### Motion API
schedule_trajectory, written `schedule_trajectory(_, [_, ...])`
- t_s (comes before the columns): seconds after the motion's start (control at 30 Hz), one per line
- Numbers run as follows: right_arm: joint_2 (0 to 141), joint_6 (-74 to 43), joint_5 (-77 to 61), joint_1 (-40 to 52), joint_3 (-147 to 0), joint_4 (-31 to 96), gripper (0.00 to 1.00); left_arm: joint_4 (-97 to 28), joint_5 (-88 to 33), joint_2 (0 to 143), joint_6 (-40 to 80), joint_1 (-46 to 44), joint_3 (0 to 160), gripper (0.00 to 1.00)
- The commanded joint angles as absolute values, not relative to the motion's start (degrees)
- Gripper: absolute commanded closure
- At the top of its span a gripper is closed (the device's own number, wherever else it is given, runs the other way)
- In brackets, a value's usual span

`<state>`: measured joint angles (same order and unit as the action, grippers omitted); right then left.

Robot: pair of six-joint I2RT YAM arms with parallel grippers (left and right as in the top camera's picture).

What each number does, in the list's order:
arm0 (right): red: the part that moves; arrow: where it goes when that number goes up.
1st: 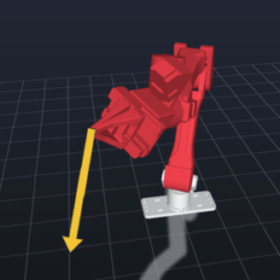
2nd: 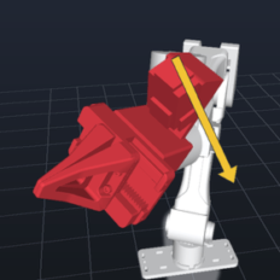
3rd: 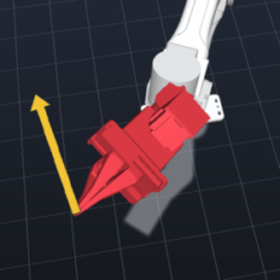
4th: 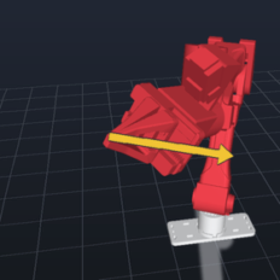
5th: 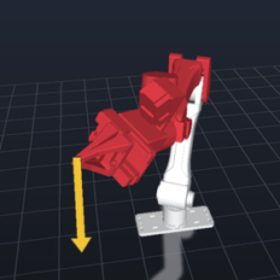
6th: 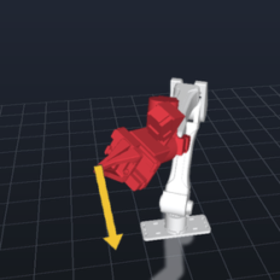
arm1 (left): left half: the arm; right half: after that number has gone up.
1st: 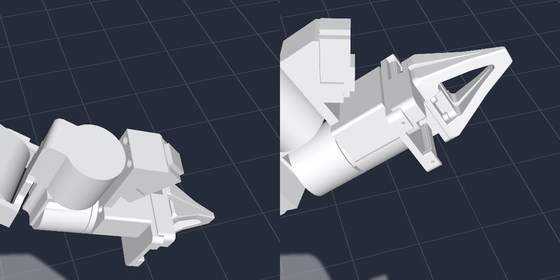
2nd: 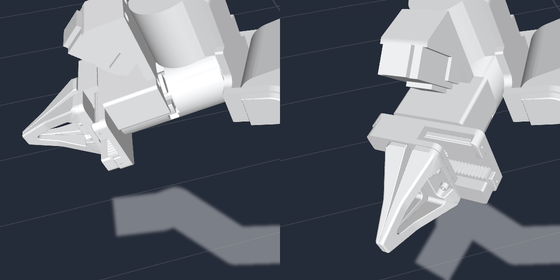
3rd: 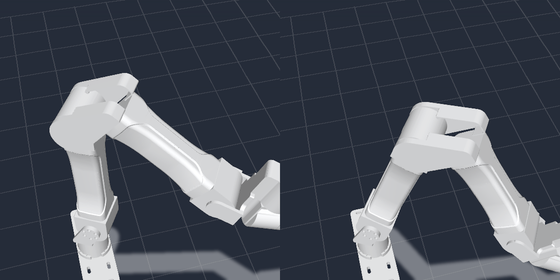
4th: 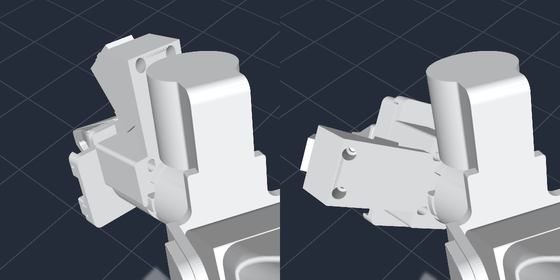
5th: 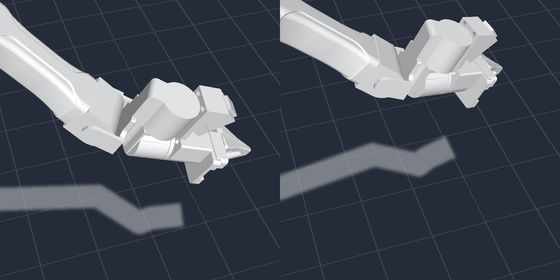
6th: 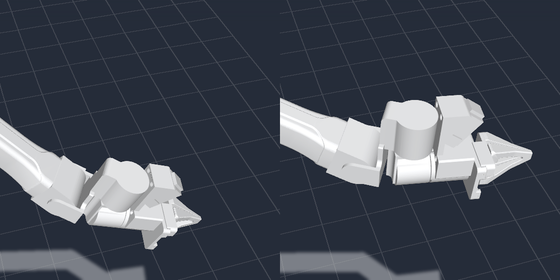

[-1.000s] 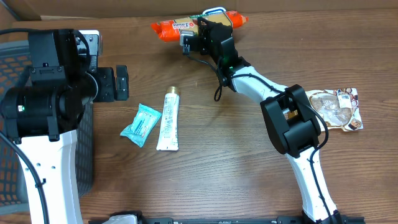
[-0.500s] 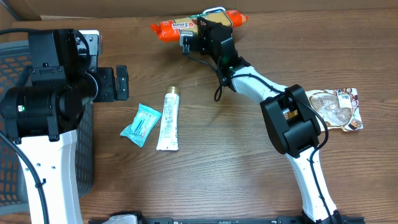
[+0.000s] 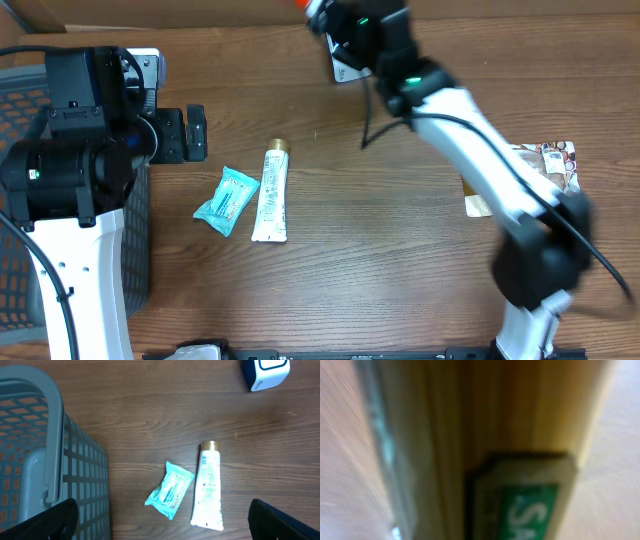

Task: Scan the item barcode
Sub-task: 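Hold the pasta package in front of the scanner, then carry the pasta package to the right side and release it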

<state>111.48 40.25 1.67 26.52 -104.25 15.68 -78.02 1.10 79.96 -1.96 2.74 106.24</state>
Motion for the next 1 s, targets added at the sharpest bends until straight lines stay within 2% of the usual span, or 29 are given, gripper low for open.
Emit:
schedule_trajectory(0.0, [98.94,15.0,-12.01,21.34,-107.48,22.92,0.96,-77.8,1.48,80.36,-3.03,2.98,106.61,0.0])
schedule_trajectory(0.17, [93.25,-1.56,-29.69,11.35,-107.48,35.81,0.96,-77.8,1.48,80.36,-3.01,2.98,106.61,0.01])
schedule_trajectory(0.3, [92.73,-6.11,-43.31,1.39,-107.33,43.55,0.96,-77.8,1.48,80.36,-3.01,2.98,106.61,0.01])
schedule_trajectory(0.53, [95.79,-11.4,-46.94,-11.75,-101.8,50.41,0.96,-77.8,1.48,80.36,-3.03,2.98,106.61,0.0])
schedule_trajectory(0.63, [97.14,-17.37,-43.68,-15.22,-95.07,46.19,0.96,-77.8,1.48,80.36,-3.01,2.98,106.61,0.01])
schedule_trajectory(0.83, [98.08,-34.48,-37.41,-21.89,-73.8,21.17,0.96,-77.8,1.48,80.36,-3.01,2.98,106.61,0.0])
schedule_trajectory(0.97, [98.08,-40.77,-30.68,-24.14,-61.82,5.82,0.96,-77.78,1.48,80.36,-3.01,2.98,106.61,0.0])
